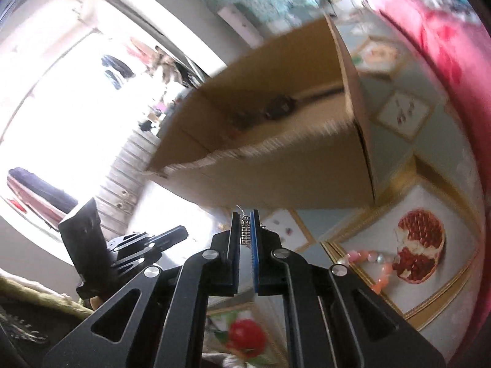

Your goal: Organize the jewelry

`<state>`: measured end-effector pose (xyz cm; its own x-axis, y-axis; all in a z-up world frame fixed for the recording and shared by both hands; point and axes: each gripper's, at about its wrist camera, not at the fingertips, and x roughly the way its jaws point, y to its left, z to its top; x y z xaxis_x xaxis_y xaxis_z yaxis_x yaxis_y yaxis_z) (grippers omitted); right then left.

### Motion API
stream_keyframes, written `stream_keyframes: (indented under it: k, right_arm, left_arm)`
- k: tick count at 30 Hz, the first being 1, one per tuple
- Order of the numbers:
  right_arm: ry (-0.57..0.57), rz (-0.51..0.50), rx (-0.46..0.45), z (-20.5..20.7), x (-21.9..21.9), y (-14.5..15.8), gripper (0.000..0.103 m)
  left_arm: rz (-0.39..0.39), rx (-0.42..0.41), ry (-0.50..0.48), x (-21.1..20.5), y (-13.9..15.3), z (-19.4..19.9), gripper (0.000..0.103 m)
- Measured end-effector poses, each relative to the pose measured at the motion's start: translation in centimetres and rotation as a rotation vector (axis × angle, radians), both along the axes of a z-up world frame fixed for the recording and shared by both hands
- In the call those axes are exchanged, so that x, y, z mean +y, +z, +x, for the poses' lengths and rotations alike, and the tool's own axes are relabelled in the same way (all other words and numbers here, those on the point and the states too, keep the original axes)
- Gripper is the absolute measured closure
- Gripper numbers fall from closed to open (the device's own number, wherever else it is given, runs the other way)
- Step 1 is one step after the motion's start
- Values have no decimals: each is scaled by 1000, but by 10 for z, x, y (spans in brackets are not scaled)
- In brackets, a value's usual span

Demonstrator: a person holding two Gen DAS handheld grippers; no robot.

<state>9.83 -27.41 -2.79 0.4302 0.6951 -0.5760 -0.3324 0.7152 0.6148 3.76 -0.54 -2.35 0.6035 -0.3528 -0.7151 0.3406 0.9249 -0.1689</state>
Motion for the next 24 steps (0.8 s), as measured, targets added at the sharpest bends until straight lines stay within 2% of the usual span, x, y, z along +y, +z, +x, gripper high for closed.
stream_keyframes:
  k: [3,6,8,11,13,15,17,21,24]
  right_arm:
    - [20,-3,-80,-3,2,32,97]
    - [43,-47,-165,2,11,64,97]
    - [55,-70,-194,11,14,80,97]
    - [89,-104,-201,36,28,96,97]
    - [123,-126,-172,58,39,98,97]
    - [164,-143,-95,88,49,93,97]
    - [194,-166,-20,110,63,81,97]
    - [241,-256,139,156,94,46,97]
    - [265,-310,199,178,111,28,96]
  left_arm:
    - [-57,-55,-33,5,33,-3,102]
    - [-92,-118,-55,7,64,2,102]
    - [-116,-171,-69,6,87,10,102]
    - [-106,-203,-70,5,106,30,102]
    - [-81,-173,-58,4,109,55,102]
    - [-65,-130,-58,2,107,79,102]
    - [-49,-47,-56,3,98,111,102]
    - [-8,55,-70,1,76,149,102]
    - [24,162,-64,-2,53,171,102]
